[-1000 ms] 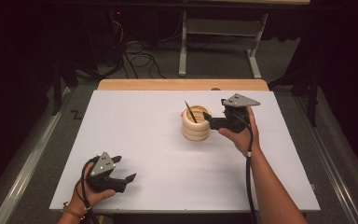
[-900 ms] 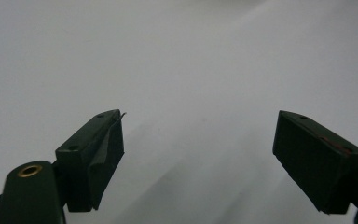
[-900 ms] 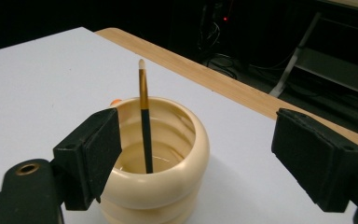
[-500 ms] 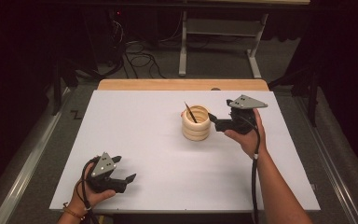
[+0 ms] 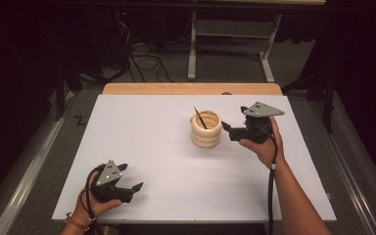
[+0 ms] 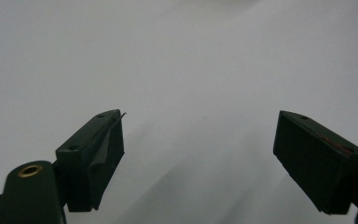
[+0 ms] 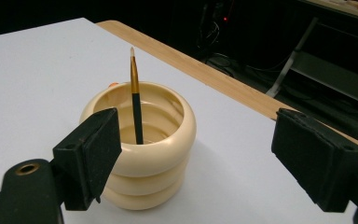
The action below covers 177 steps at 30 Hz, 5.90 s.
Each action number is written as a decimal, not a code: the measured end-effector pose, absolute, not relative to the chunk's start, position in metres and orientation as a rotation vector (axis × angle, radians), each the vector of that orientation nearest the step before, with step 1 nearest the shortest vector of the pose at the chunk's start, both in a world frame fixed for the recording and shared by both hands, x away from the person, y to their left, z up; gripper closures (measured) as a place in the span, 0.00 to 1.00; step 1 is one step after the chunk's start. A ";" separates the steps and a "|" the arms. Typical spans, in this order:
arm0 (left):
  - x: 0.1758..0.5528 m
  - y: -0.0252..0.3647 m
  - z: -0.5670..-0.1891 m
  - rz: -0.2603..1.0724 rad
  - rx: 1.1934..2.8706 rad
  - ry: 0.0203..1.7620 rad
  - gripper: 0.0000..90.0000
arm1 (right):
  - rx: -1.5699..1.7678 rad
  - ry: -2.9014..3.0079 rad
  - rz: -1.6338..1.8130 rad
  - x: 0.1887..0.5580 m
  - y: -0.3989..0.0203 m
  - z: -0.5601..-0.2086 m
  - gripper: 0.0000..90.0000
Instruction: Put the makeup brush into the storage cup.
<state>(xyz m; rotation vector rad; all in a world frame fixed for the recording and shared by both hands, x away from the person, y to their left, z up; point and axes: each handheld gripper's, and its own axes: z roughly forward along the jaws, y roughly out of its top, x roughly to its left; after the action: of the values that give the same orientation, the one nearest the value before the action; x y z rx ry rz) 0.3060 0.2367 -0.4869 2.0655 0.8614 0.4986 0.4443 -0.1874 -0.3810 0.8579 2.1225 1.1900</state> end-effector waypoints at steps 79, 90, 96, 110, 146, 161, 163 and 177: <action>0.306 0.235 -0.487 0.501 2.085 0.858 0.19 | 0.769 2.128 1.090 0.371 -0.260 -0.417 0.19; 0.306 0.234 -0.487 0.500 2.088 0.858 0.19 | 0.780 2.142 1.086 0.360 -0.272 -0.424 0.19; 0.306 0.234 -0.488 0.499 2.089 0.857 0.19 | 0.782 2.156 1.066 0.356 -0.279 -0.431 0.19; 0.306 0.234 -0.488 0.499 2.090 0.858 0.19 | 0.811 2.187 1.050 0.338 -0.293 -0.450 0.19; 0.306 0.234 -0.487 0.493 2.085 0.849 0.19 | 0.955 2.125 1.087 0.305 -0.345 -0.473 0.19; 0.305 0.232 -0.486 0.494 2.089 0.830 0.19 | 0.981 2.033 1.116 0.300 -0.357 -0.470 0.19; 0.305 0.232 -0.486 0.494 2.084 0.828 0.19 | 0.999 2.016 1.130 0.299 -0.359 -0.469 0.18; 0.305 0.233 -0.486 0.493 2.085 0.828 0.19 | 0.988 1.992 1.111 0.297 -0.359 -0.466 0.18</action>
<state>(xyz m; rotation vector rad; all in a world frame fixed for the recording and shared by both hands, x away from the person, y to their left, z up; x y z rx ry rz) 0.3049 0.2327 -0.4863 2.0847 0.8280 0.4927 0.2975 -0.3587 -0.4660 0.9880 1.9916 1.1107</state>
